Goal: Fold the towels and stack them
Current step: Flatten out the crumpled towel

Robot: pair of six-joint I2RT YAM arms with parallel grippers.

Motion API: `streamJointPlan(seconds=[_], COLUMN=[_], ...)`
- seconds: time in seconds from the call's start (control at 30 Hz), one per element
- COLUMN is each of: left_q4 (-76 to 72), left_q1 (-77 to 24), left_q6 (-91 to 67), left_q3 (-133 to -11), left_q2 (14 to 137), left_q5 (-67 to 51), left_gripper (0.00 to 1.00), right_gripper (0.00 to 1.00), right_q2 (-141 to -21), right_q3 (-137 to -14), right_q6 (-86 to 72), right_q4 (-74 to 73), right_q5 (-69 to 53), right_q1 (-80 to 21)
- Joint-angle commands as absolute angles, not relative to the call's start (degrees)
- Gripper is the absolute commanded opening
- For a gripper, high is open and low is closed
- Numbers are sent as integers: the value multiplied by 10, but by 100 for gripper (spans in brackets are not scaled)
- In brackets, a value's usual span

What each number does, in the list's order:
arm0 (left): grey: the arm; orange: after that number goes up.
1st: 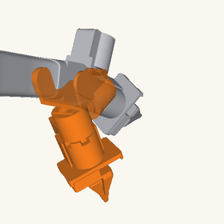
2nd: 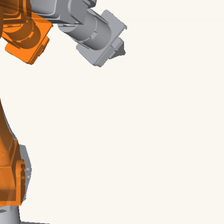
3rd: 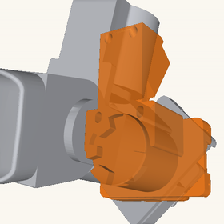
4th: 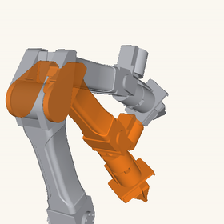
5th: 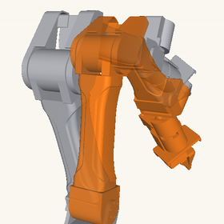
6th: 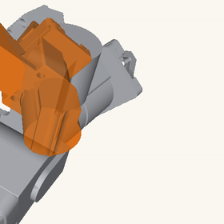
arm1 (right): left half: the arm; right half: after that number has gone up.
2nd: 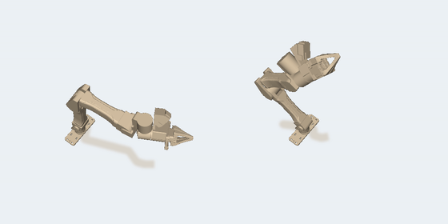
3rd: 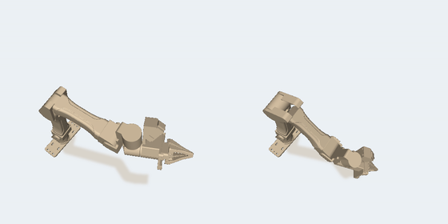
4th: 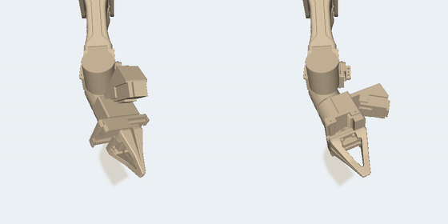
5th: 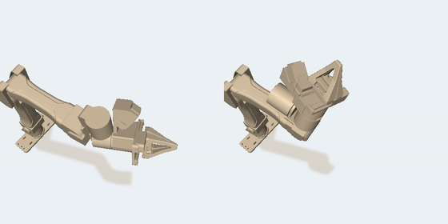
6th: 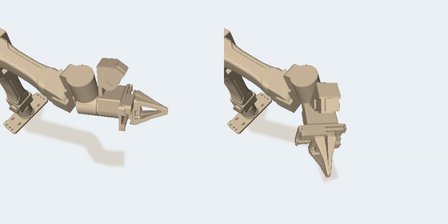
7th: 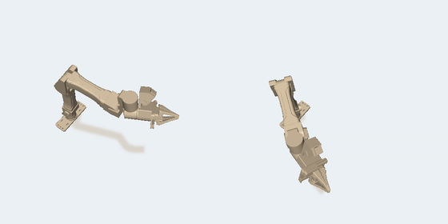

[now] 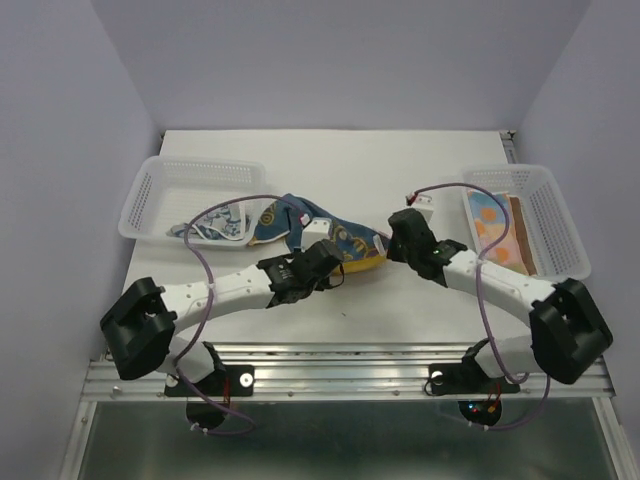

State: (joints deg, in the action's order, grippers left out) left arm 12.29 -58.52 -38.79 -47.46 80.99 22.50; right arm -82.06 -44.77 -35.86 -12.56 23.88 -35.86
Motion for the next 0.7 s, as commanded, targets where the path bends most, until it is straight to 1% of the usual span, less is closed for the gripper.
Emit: streamJointPlan(seconds=[0.0, 0.13, 0.23, 0.27, 0.33, 0.43, 0.5, 0.57, 0.67], left_q4=[148, 121, 103, 97, 88, 68, 41, 7, -14], left_q1=[-589, -589, -589, -589, -589, -589, -589, -589, -589], left_q6=[-354, -242, -184, -172, -156, -143, -142, -145, -159], left_q3=[-574, -657, -714, -720, -729, -738, -734, -726, -728], left_q2=[729, 669, 633, 624, 593, 562, 531, 503, 488], left_q5=[310, 288, 217, 198, 159, 81, 3, -102, -166], left_gripper=[0, 0, 0, 0, 0, 0, 0, 0, 0], right_gripper=[1, 1, 1, 1, 1, 1, 1, 1, 1], right_q2=[-684, -593, -549, -539, -513, -487, -466, -451, -437], right_q3=[-469, -516, -581, -581, -619, -646, -670, -692, -715], right_q6=[-304, -270, -244, -237, -229, -224, -223, -226, -235], right_q4=[-84, -76, -89, -92, -101, -101, -104, -105, -100], right_q5=[266, 213, 207, 198, 175, 101, 47, 9, -95], right_q1=[-363, -363, -364, -363, -363, -364, -363, -364, -363])
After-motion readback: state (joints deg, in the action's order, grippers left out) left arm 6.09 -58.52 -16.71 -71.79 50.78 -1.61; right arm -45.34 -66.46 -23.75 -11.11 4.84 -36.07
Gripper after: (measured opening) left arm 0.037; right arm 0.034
